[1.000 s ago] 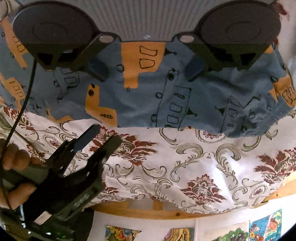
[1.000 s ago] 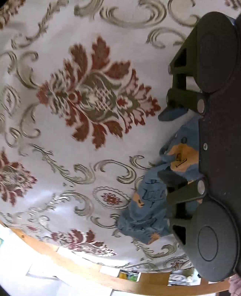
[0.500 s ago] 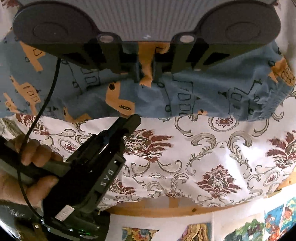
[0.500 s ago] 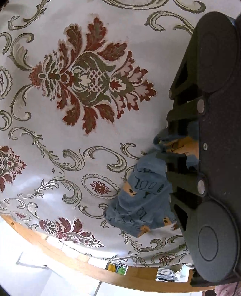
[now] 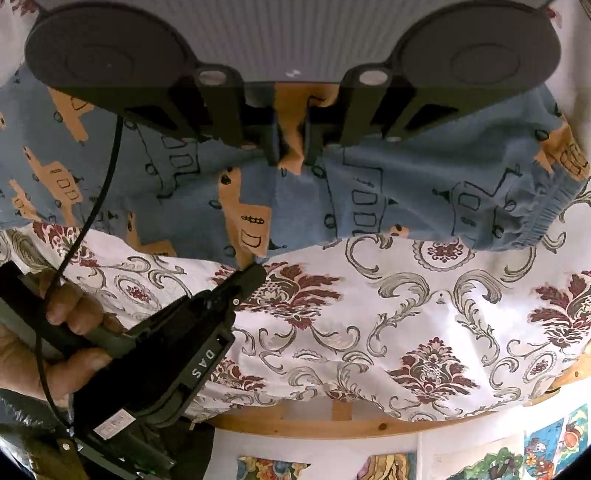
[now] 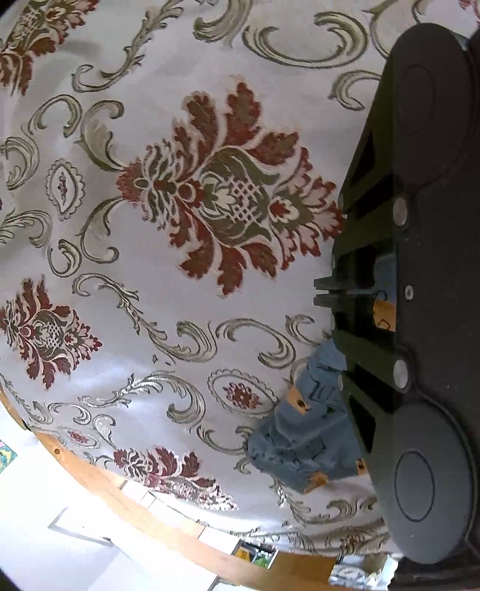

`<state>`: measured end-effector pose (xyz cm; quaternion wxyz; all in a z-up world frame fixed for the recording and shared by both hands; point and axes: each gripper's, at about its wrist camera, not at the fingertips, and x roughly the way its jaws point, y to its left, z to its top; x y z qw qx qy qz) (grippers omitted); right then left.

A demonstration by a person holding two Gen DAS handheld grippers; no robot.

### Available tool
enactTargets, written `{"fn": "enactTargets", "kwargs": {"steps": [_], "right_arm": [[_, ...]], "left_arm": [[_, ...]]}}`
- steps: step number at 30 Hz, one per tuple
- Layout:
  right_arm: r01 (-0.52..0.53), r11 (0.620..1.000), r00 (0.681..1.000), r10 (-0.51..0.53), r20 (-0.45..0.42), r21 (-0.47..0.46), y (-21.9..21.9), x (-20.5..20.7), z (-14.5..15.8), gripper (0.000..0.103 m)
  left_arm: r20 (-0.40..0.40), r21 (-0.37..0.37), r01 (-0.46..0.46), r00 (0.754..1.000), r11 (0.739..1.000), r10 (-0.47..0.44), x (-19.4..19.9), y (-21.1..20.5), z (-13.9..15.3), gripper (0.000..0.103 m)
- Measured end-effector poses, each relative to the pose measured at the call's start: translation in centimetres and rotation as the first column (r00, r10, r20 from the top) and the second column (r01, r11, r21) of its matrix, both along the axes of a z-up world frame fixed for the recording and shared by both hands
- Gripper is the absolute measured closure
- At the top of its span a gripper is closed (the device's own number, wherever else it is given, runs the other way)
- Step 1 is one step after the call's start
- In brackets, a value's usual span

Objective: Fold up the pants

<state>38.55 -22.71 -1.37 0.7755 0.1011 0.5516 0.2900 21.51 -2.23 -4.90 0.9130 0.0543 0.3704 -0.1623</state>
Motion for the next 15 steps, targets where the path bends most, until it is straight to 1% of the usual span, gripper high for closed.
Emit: {"fn": "enactTargets", "kwargs": {"steps": [4,7,9,10,11,12,13,15], "right_arm": [[0.031,0.999,1.000,-0.030,0.008,-0.021,-0.2,0.5,-0.8,0.103],[0.037,0.999,0.999,-0.035,0.039,-0.039,-0.3,0.5,-0.6,0.103],[0.053,0.997,0.995,-0.048,0.086,-0.061,-0.5,0.6,-0.1,0.103],[0.064,0.996,0.993,-0.058,0.098,-0.058,-0.9,0.9,0.1,0.103],[0.061,0.996,0.993,-0.055,0.107,-0.060,-1.0,1.0,0.4,0.103],[0.047,0.997,0.993,-0.041,0.112,-0.054,-1.1,0.9,0.7,0.102],[0.026,0.999,0.993,-0.022,0.114,-0.035,-1.2,0.5,1.2,0.098],[-0.014,1.000,0.994,0.012,0.109,0.017,-1.2,-0.5,2.0,0.086]], "left_arm": [[-0.014,0.000,-0.006,1.000,1.000,0.006,0.2,0.1,0.0,0.079],[-0.039,-0.017,-0.019,0.999,1.000,0.019,0.4,0.6,0.1,0.074],[-0.054,-0.035,-0.027,0.998,0.999,0.026,0.5,1.0,0.3,0.066],[-0.054,-0.039,-0.036,0.998,0.999,0.034,0.6,1.4,0.6,0.058],[-0.045,-0.047,-0.044,0.998,0.998,0.042,0.7,1.9,0.9,0.055],[-0.031,-0.059,-0.053,0.998,0.997,0.051,0.8,2.5,1.3,0.055],[-0.015,-0.067,-0.065,0.998,0.996,0.064,1.0,3.2,1.8,0.055],[0.012,-0.069,-0.106,0.994,0.992,0.108,1.6,4.8,2.7,0.053]]}}
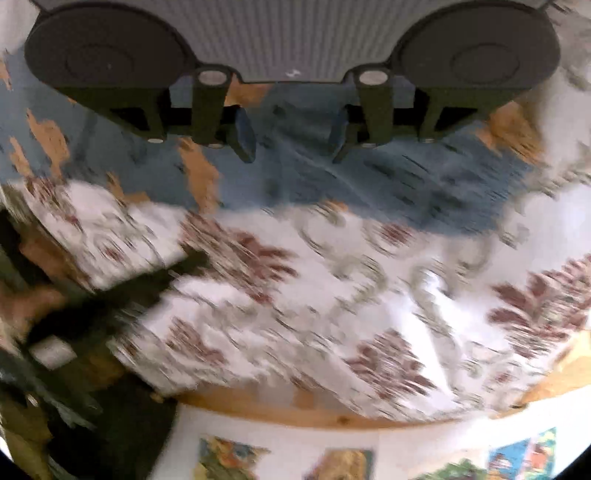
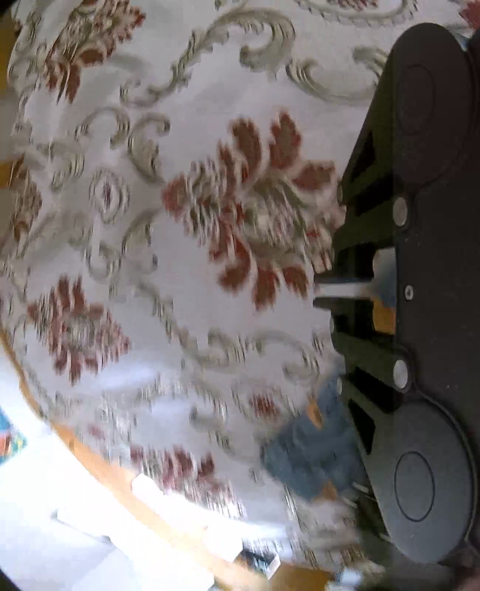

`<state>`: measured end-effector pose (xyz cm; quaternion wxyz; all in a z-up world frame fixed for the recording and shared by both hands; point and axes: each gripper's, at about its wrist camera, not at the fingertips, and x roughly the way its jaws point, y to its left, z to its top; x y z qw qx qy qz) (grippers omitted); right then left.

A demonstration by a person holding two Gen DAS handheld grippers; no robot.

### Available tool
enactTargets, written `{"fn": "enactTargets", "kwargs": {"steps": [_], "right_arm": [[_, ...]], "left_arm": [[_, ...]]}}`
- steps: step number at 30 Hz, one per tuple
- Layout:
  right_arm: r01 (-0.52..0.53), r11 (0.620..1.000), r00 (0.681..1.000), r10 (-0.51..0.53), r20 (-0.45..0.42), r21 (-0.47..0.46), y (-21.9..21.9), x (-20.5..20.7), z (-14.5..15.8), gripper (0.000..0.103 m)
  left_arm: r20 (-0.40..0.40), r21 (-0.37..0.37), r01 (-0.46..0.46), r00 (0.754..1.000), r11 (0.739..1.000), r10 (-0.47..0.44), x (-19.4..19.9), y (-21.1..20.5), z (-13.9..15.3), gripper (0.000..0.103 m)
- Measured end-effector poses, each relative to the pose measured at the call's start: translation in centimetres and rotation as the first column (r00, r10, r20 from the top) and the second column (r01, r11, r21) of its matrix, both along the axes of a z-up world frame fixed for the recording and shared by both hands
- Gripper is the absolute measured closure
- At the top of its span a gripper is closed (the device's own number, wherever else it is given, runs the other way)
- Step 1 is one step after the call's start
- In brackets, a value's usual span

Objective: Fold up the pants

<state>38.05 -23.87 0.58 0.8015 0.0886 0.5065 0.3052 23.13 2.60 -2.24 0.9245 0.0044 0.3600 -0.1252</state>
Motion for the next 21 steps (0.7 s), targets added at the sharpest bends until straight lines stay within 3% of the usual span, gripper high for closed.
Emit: {"fn": "enactTargets", "kwargs": {"steps": [2,4,5,7,9,11,13,15,16,17,19,21], "right_arm": [[-0.044,0.997,0.998,0.047,-0.043,0.066,0.3,-1.0,-0.1,0.080],[-0.061,0.996,0.994,0.066,-0.092,0.066,1.1,-1.7,-1.3,0.077],[-0.063,0.998,0.993,0.065,-0.095,0.030,1.5,-1.9,-1.9,0.076],[-0.043,0.997,0.996,0.038,-0.080,-0.063,1.8,-1.8,-3.1,0.076],[0.011,0.994,0.999,-0.015,-0.040,-0.105,1.1,-1.4,-3.7,0.081],[0.106,0.984,0.994,-0.103,0.032,-0.145,0.4,-1.6,-2.9,0.074],[0.123,0.985,0.990,-0.112,0.086,-0.124,-0.2,-2.7,-1.7,0.072],[0.108,0.992,0.992,-0.103,0.071,-0.070,-0.7,-4.4,-1.2,0.052],[0.089,0.995,0.995,-0.086,0.056,-0.049,-1.0,-5.9,-1.1,0.047],[0.073,0.996,0.996,-0.071,0.050,-0.048,-1.4,-7.3,-1.1,0.041],[0.062,0.994,0.997,-0.058,0.053,-0.084,-1.7,-10.2,-1.1,0.038],[0.081,0.990,0.993,-0.070,0.096,-0.112,-2.8,-14.0,-0.9,0.029]], "left_arm": [[0.005,0.019,-0.056,0.998,0.998,0.055,1.0,1.9,0.1,0.053],[-0.034,0.052,-0.159,0.986,0.986,0.161,2.2,4.3,-0.5,0.057],[-0.042,0.047,-0.202,0.978,0.978,0.204,2.5,5.6,-0.8,0.077],[-0.055,0.064,-0.239,0.969,0.969,0.243,3.0,7.6,-1.2,0.099],[-0.064,0.065,-0.230,0.970,0.971,0.234,3.2,8.2,-1.0,0.099],[-0.050,0.111,-0.244,0.967,0.964,0.250,3.0,7.5,-0.8,0.099],[-0.016,0.188,-0.239,0.969,0.953,0.246,2.8,6.4,-0.5,0.099],[0.008,0.214,-0.242,0.969,0.946,0.246,2.5,5.6,-0.3,0.099],[0.008,0.200,-0.244,0.969,0.949,0.248,2.3,5.3,-0.1,0.085],[-0.003,0.166,-0.241,0.969,0.956,0.245,2.1,5.1,0.2,0.061],[-0.007,0.092,-0.229,0.973,0.969,0.231,1.3,4.6,0.9,0.033],[0.032,0.103,-0.215,0.977,0.971,0.213,0.5,3.2,1.6,0.030]]}}
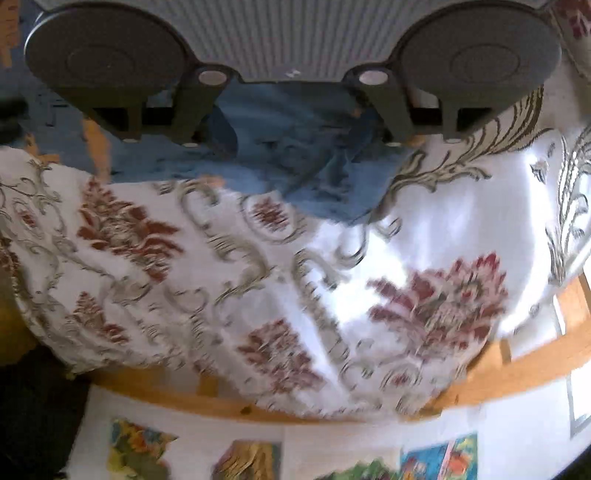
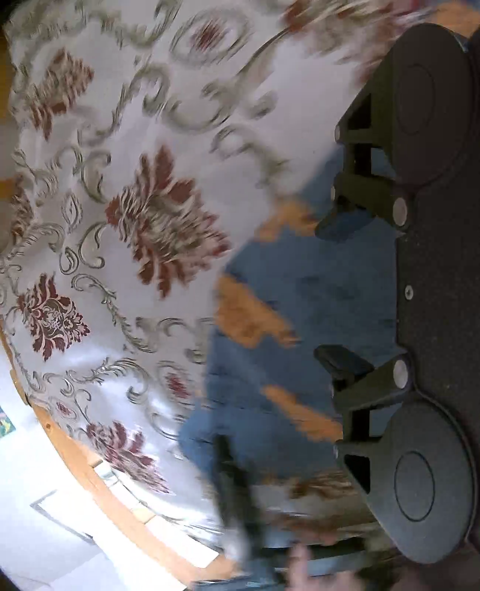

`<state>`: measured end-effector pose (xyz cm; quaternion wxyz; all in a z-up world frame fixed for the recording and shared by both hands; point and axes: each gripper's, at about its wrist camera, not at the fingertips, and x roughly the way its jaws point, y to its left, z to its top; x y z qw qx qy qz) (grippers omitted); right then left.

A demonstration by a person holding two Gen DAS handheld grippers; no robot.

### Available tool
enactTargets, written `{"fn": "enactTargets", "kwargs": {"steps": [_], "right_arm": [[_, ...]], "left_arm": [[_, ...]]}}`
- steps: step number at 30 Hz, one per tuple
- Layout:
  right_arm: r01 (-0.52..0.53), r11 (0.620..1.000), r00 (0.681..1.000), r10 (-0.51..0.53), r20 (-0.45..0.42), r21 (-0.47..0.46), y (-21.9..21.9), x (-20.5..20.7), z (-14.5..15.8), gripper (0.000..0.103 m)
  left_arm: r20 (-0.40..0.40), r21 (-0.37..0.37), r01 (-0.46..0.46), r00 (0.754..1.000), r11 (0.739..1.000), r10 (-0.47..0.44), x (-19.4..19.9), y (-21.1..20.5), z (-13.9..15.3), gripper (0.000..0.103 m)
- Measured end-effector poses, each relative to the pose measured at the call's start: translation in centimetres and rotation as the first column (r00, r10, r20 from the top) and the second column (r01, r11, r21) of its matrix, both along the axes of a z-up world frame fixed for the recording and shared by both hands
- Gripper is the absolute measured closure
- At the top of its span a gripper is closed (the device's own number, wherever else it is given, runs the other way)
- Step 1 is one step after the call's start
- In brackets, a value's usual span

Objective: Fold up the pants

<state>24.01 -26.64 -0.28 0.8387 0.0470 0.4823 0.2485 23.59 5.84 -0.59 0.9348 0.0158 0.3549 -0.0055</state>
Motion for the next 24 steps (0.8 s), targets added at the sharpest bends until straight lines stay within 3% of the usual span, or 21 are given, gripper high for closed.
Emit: {"fn": "enactTargets", "kwargs": {"steps": [3,6,7,10,12,13,15,17,19,21,22,24], "right_arm": [[0.076,0.997,0.995,-0.074,0.059,-0.016,-2.5,-5.4,0.2,0.016],[0.208,0.973,0.970,-0.193,0.148,-0.099,-5.4,-10.5,-1.2,0.012],[0.267,0.953,0.955,-0.242,0.173,-0.141,-6.5,-12.1,-1.9,0.011],[0.408,0.891,0.904,-0.365,0.223,-0.197,-10.2,-16.8,-3.8,0.010],[0.445,0.881,0.874,-0.388,0.294,-0.160,-12.3,-20.2,-3.6,0.007],[0.482,0.861,0.847,-0.409,0.340,-0.166,-12.8,-21.7,-3.2,0.002],[0.555,0.819,0.785,-0.458,0.417,-0.147,-13.8,-23.9,-2.7,0.001],[0.589,0.803,0.753,-0.505,0.422,-0.089,-15.4,-25.0,-2.4,0.001],[0.601,0.799,0.737,-0.540,0.406,-0.029,-16.9,-25.5,-2.4,0.001],[0.614,0.789,0.727,-0.569,0.384,0.006,-18.1,-25.6,-2.5,0.001],[0.622,0.783,0.722,-0.583,0.372,0.019,-18.8,-25.5,-2.5,0.001],[0.632,0.773,0.709,-0.604,0.363,0.051,-20.1,-25.5,-2.7,0.001]], "left_arm": [[0.056,0.149,0.083,0.994,0.985,-0.092,-1.3,-3.2,-0.2,0.017],[-0.015,0.399,0.088,0.996,0.913,-0.090,-1.8,-5.5,-3.4,0.015],[-0.042,0.445,0.084,0.996,0.892,-0.072,-1.8,-5.4,-4.5,0.015],[-0.038,0.402,0.039,0.999,0.915,-0.025,-2.6,-4.1,-4.0,0.010],[-0.052,0.353,0.001,0.998,0.936,0.019,-2.9,-3.3,-3.0,0.003],[-0.054,0.334,-0.032,0.997,0.942,0.053,-3.0,-3.1,-2.4,0.002],[-0.052,0.295,-0.068,0.995,0.953,0.087,-3.4,-3.1,-1.6,0.002],[-0.052,0.220,-0.062,0.996,0.974,0.075,-3.6,-4.4,-0.8,0.001],[-0.060,0.111,0.015,0.998,0.994,-0.009,-3.4,-6.8,-0.1,0.001],[-0.056,0.007,0.146,0.988,0.989,-0.146,-2.9,-10.5,0.5,0.001],[-0.039,-0.041,0.227,0.973,0.973,-0.228,-2.7,-12.8,0.8,0.001],[0.006,-0.119,0.398,0.917,0.910,-0.400,-1.9,-18.0,1.3,0.000]]}}
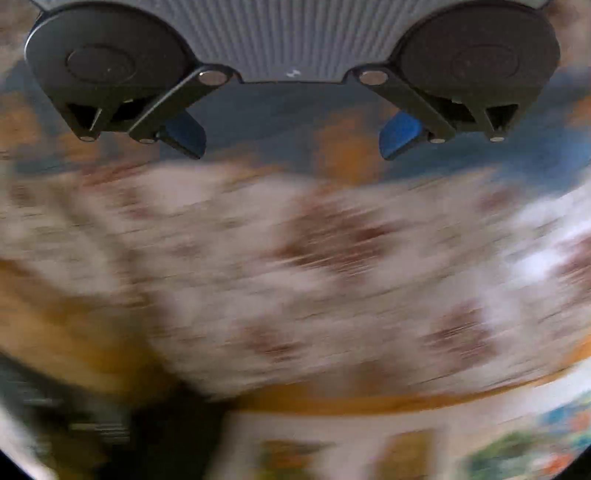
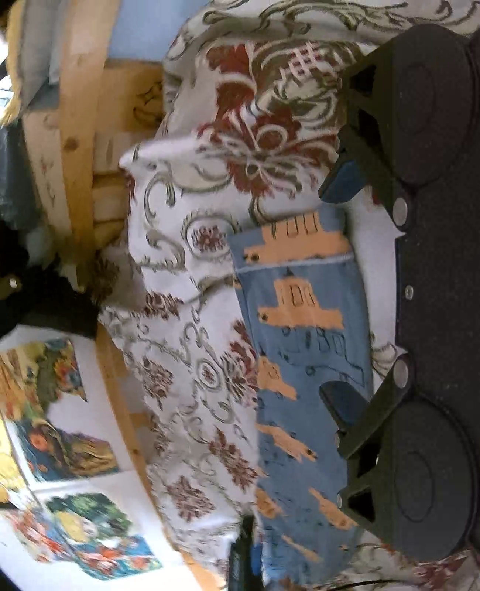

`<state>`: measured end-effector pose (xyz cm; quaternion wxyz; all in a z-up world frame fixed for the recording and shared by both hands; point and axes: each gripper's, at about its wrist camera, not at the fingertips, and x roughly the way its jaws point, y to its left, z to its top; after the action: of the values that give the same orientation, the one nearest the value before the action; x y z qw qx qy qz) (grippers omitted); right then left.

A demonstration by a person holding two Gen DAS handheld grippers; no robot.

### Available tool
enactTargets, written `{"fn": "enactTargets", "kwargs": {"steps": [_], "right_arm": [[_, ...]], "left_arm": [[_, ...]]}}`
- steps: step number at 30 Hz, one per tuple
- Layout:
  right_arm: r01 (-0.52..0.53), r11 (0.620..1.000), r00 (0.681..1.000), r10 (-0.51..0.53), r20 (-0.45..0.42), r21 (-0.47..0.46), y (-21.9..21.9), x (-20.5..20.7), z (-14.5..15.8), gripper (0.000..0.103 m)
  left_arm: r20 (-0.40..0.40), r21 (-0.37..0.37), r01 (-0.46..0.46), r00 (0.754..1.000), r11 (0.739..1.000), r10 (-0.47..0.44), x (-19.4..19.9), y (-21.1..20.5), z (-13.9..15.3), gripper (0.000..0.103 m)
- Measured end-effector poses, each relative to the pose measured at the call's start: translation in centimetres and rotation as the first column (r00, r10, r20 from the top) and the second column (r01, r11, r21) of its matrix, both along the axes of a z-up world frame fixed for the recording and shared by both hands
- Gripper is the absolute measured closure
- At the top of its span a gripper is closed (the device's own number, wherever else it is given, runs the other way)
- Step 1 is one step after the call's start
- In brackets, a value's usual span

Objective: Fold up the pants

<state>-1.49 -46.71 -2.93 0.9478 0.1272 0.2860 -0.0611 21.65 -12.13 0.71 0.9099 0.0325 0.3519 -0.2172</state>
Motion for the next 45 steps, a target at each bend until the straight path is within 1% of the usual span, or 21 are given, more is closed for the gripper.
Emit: {"fn": "enactTargets", "kwargs": {"steps": [1,3,5,7,9,11,13,15,18,20,21,23,24,26,29,32,37,38,40,42,45], "right_arm": [[-0.002,1.000,1.000,0.001,0.008,0.010,-0.5,-0.1,0.0,0.001],[-0.016,1.000,1.000,0.016,0.020,0.012,-0.9,-0.4,-0.2,0.001],[-0.043,0.999,0.999,0.043,0.028,-0.006,-1.0,-0.7,-0.6,0.001],[-0.074,0.996,0.997,0.076,0.033,-0.049,-0.6,-1.2,-1.0,0.001],[-0.092,0.993,0.995,0.095,0.038,-0.074,-0.3,-1.5,-1.3,0.001],[-0.097,0.993,0.994,0.100,0.046,-0.073,-0.4,-1.7,-1.4,0.001],[-0.100,0.993,0.993,0.104,0.051,-0.065,-0.5,-1.8,-1.6,0.001],[-0.103,0.993,0.993,0.107,0.057,-0.063,-0.5,-1.8,-1.7,0.001],[-0.112,0.991,0.992,0.116,0.052,-0.077,-0.3,-1.7,-1.9,0.001],[-0.116,0.990,0.991,0.120,0.050,-0.083,-0.2,-1.7,-2.0,0.001],[-0.118,0.990,0.991,0.122,0.049,-0.084,-0.2,-1.7,-2.0,0.001],[-0.119,0.989,0.991,0.123,0.049,-0.085,-0.1,-1.8,-2.0,0.001],[-0.119,0.989,0.991,0.123,0.049,-0.086,-0.1,-1.8,-2.0,0.001],[-0.119,0.989,0.991,0.123,0.048,-0.088,0.0,-1.8,-2.0,0.001],[-0.122,0.988,0.991,0.126,0.047,-0.090,-0.1,-1.8,-2.1,0.001],[-0.123,0.988,0.991,0.128,0.047,-0.090,-0.2,-1.7,-2.1,0.001],[-0.136,0.987,0.989,0.140,0.042,-0.083,-0.5,-1.7,-1.9,0.001],[-0.147,0.986,0.988,0.150,0.039,-0.080,-0.6,-1.7,-1.8,0.001],[-0.186,0.980,0.982,0.189,0.030,-0.073,-1.0,-1.8,-1.4,0.001],[-0.245,0.968,0.969,0.247,0.015,-0.057,-1.9,-1.8,-0.8,0.001],[-0.334,0.942,0.942,0.333,-0.027,-0.035,-3.7,-0.9,0.4,0.001]], "left_arm": [[0.003,-0.028,0.086,0.996,0.996,-0.086,0.3,-2.5,0.2,0.000],[0.007,-0.072,0.266,0.964,0.961,-0.266,0.7,-7.8,0.4,0.000],[-0.002,-0.091,0.432,0.901,0.897,-0.434,0.9,-13.1,0.4,0.000],[-0.042,-0.088,0.552,0.830,0.829,-0.557,1.1,-17.6,-0.3,0.000],[-0.091,-0.099,0.620,0.773,0.778,-0.627,1.4,-21.1,-1.3,0.000],[-0.160,-0.145,0.659,0.721,0.739,-0.674,1.9,-23.5,-2.4,0.001],[-0.236,-0.186,0.675,0.674,0.714,-0.700,2.4,-24.9,-3.6,0.001],[-0.289,-0.198,0.692,0.635,0.694,-0.716,2.7,-25.9,-4.5,0.003],[-0.343,-0.178,0.716,0.598,0.675,-0.725,3.0,-26.8,-5.5,0.012],[-0.340,-0.131,0.734,0.598,0.666,-0.726,3.0,-27.5,-5.8,0.031],[-0.333,-0.111,0.742,0.599,0.661,-0.728,2.9,-27.6,-5.7,0.034],[-0.333,-0.104,0.755,0.587,0.648,-0.738,2.6,-27.6,-5.5,0.052],[-0.331,-0.107,0.760,0.581,0.641,-0.744,2.4,-27.5,-5.3,0.056],[-0.299,-0.075,0.781,0.576,0.621,-0.761,1.4,-27.3,-4.9,0.068],[-0.226,-0.009,0.810,0.569,0.586,-0.791,-0.7,-26.9,-4.5,0.080],[-0.126,0.048,0.830,0.557,0.556,-0.821,-3.0,-25.3,-4.0,0.085],[0.022,0.125,0.853,0.508,0.506,-0.861,-6.0,-22.1,-2.5,0.087],[0.053,0.141,0.857,0.494,0.496,-0.868,-6.7,-22.3,-2.2,0.087],[0.111,0.175,0.869,0.450,0.463,-0.886,-7.5,-22.2,-1.6,0.088],[0.166,0.236,0.878,0.386,0.417,-0.907,-9.2,-21.1,-1.1,0.088],[0.199,0.339,0.875,0.293,0.346,-0.935,-11.3,-20.4,-0.6,0.088]]}}
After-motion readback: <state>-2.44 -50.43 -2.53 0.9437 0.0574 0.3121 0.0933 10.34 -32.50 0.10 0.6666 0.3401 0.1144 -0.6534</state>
